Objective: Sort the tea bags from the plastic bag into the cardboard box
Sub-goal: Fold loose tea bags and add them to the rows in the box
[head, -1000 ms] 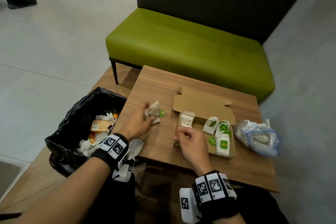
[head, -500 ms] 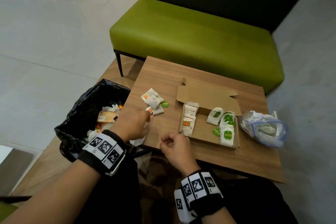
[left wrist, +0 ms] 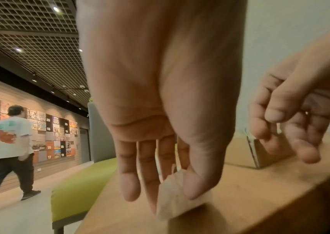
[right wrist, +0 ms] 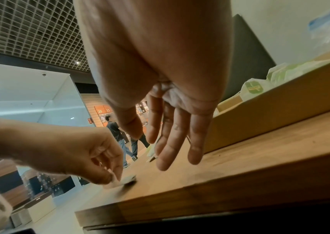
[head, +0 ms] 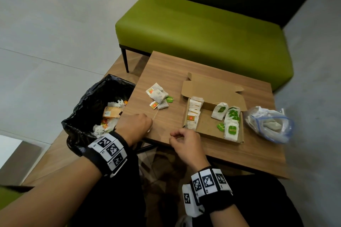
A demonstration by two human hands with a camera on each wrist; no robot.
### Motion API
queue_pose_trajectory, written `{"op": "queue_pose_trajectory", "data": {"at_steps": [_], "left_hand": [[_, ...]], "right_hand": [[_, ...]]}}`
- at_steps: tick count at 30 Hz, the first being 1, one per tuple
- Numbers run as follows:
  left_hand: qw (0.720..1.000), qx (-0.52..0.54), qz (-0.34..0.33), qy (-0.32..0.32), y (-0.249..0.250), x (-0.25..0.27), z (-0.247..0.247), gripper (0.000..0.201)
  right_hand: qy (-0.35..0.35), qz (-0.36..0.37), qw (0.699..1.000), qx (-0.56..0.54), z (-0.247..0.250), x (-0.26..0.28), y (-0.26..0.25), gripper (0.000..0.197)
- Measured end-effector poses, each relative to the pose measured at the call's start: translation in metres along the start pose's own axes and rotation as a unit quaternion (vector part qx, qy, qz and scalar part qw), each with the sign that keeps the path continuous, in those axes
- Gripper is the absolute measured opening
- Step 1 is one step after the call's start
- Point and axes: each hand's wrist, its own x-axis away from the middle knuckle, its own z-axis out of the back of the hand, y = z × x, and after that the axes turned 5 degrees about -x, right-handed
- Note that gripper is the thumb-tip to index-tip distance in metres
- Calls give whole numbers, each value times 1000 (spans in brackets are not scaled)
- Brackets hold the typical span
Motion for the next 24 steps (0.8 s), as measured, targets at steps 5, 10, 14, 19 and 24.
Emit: {"op": "queue_pose_trajectory", "data": {"at_steps": [5,10,14,19,24], "left_hand": [[993,56,-54,84,1,15,39,16],[926,262,-165,215,13,45,79,16],[848,417,-195,261,33,51,91,27],[736,627,-172,191,69,50,86,38],[709,657,-151,206,96,47,81,14]], "right_hand": [[9,100,993,-56,26,13,-15,40],[-33,156,969,-188,52,25,-35,41],[29,185,953,-240,72,39,-27,12],[90,171,934,-301,94,54,-9,12],[97,165,934,-303,106,67,3,20]]}}
